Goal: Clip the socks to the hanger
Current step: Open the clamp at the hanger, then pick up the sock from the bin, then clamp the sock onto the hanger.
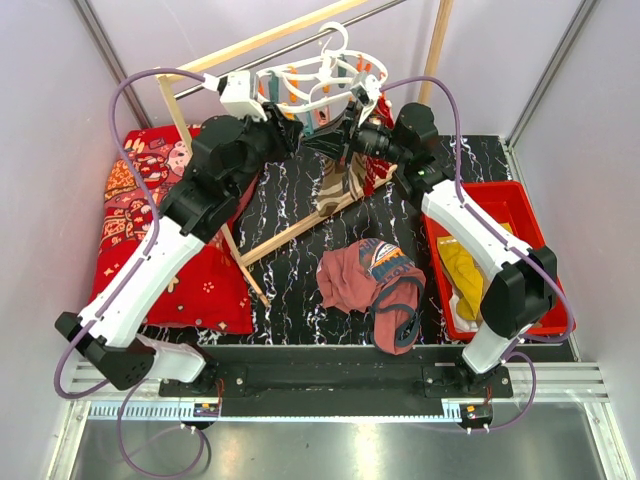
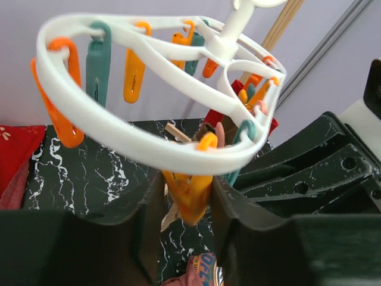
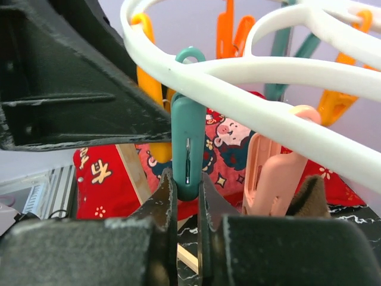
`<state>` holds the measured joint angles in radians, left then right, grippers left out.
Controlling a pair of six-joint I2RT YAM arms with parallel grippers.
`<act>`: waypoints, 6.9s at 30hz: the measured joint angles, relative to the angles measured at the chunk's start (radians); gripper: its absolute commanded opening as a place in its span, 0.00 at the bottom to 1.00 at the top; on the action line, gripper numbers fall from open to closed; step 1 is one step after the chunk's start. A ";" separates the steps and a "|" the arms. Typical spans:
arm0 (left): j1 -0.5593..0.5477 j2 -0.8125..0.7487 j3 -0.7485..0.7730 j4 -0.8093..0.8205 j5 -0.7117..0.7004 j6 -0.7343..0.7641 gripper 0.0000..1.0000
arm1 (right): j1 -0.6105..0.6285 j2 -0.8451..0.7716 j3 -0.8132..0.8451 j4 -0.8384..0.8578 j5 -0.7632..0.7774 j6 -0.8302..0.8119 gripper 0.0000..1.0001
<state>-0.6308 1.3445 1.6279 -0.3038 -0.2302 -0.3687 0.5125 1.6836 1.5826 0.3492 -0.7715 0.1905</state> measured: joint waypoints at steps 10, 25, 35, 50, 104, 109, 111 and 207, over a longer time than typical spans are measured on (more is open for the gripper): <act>-0.005 -0.103 0.000 -0.011 -0.010 0.042 0.66 | 0.001 0.000 0.017 -0.012 0.004 0.044 0.00; -0.058 -0.100 0.018 -0.044 0.114 -0.041 0.81 | 0.002 -0.002 0.018 -0.048 0.039 0.088 0.00; -0.059 0.032 0.147 -0.134 0.098 -0.084 0.82 | 0.005 -0.008 0.018 -0.056 0.053 0.092 0.00; -0.043 0.105 0.225 -0.183 0.003 -0.105 0.69 | 0.005 -0.027 0.018 -0.061 0.054 0.092 0.00; -0.026 0.142 0.139 -0.035 -0.081 -0.024 0.00 | 0.113 -0.296 -0.097 -0.579 0.565 -0.153 0.79; -0.026 0.126 0.121 -0.021 -0.078 -0.008 0.00 | 0.065 -0.358 -0.122 -0.810 0.712 -0.141 0.79; -0.026 0.122 0.114 -0.016 -0.073 -0.004 0.00 | -0.007 -0.376 -0.156 -0.888 0.734 -0.122 0.79; -0.025 0.038 0.010 0.134 0.122 -0.016 0.00 | -0.023 -0.190 -0.088 -0.394 0.173 0.071 0.01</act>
<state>-0.6556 1.3827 1.6379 -0.1696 -0.1078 -0.3851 0.4900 1.4937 1.4948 -0.0448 -0.5983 0.2611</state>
